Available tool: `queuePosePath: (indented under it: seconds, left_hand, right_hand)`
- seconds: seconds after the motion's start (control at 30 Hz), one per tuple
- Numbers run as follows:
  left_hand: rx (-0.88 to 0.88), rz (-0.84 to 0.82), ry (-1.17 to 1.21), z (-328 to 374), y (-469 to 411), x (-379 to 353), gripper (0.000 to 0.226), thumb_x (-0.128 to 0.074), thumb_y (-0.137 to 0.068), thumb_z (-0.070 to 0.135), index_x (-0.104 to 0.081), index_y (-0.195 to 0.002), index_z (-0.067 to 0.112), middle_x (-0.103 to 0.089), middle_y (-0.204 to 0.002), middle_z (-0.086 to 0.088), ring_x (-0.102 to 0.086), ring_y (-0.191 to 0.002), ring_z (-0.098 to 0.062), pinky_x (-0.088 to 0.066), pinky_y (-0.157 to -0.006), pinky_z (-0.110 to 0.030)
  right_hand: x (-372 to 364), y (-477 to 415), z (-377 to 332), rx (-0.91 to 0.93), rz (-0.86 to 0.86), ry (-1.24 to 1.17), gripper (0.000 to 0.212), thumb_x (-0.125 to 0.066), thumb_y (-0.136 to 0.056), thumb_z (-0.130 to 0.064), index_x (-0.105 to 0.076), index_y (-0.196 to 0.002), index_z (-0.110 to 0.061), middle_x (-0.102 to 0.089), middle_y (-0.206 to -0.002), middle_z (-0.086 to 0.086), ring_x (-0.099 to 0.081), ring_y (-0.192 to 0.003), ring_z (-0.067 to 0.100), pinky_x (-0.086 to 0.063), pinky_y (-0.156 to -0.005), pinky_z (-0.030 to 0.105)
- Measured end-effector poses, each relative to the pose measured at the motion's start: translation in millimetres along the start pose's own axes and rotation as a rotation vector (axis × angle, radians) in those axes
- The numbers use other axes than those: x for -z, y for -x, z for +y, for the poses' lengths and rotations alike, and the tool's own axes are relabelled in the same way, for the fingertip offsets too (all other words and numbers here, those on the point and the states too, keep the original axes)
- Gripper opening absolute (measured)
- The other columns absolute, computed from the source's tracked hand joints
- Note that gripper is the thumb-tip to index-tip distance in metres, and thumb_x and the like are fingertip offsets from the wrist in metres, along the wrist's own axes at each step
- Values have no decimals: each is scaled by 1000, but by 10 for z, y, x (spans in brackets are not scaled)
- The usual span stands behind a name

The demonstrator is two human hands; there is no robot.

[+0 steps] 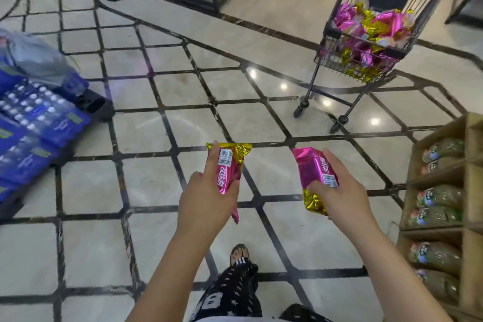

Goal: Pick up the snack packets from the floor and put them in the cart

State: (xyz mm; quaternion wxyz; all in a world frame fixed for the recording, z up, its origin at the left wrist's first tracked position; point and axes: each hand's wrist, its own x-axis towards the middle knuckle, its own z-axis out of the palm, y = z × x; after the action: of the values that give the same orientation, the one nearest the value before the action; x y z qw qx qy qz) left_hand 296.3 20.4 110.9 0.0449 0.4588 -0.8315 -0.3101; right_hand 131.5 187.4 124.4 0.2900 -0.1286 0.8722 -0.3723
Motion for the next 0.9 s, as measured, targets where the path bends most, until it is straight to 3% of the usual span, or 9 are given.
queuePosePath:
  seconds: [0.2,0.33,0.53,0.67,0.73,0.8,0.9]
  left_hand:
    - [-65,-23,-17,189,-776,176,81,-54,-94,50,4,-151,52,-60,-99,-1,-55,-77,-10,-38,-55,-21]
    - [-97,-15,-32,403,-1152,115,83,-54,-93,53,6,-150,53,-63,-102,-1,-60,-79,-13,-53,-63,-31]
    - [-140,-41,-34,1034,-1574,-209,82,-55,-94,51,3,-152,49,-64,-104,0,-60,-79,-11,-52,-63,-28]
    - [-139,-37,-32,1631,-1871,-564,83,-56,-94,48,3,-153,47,-64,-110,-3,-62,-85,-17,-53,-68,-31]
    - [-147,-52,-44,1956,-2017,-786,84,-56,-94,49,5,-151,50,-63,-113,-4,-63,-88,-19,-55,-73,-33]
    - [-160,-71,-38,2311,-2155,-990,83,-56,-93,50,4,-151,50,-63,-115,-3,-61,-88,-18,-53,-71,-30]
    - [-153,-84,13,2803,-2302,-1239,84,-56,-94,48,5,-152,50,-59,-113,3,-57,-86,-13,-48,-63,-23]
  right_hand:
    - [-5,-415,-260,-64,75,-71,72,-64,-90,-23,-25,-149,-42,-45,-119,-5,-49,-105,17,-56,-87,44]
    - [133,-720,-303,-81,104,-128,69,-63,-89,-24,-30,-147,-43,-52,-117,-3,-54,-103,17,-56,-87,43]
    - [615,-1366,-223,-82,148,-137,69,-62,-89,-25,-31,-148,-40,-53,-116,-4,-51,-102,15,-41,-79,29]
    - [1121,-1873,-134,-59,132,-93,67,-60,-92,-24,-28,-149,-38,-49,-113,-5,-49,-91,10,-35,-64,16]
    - [1426,-2106,-82,-63,131,-91,68,-60,-92,-24,-27,-150,-38,-51,-123,-2,-51,-97,10,-39,-71,16]
    - [1748,-2316,-26,-85,138,-88,69,-60,-92,-25,-26,-150,-39,-49,-135,0,-49,-110,17,-41,-85,27]
    - [2182,-2589,27,-85,168,-91,67,-61,-90,-26,-30,-148,-40,-51,-128,-1,-48,-106,17,-45,-93,36]
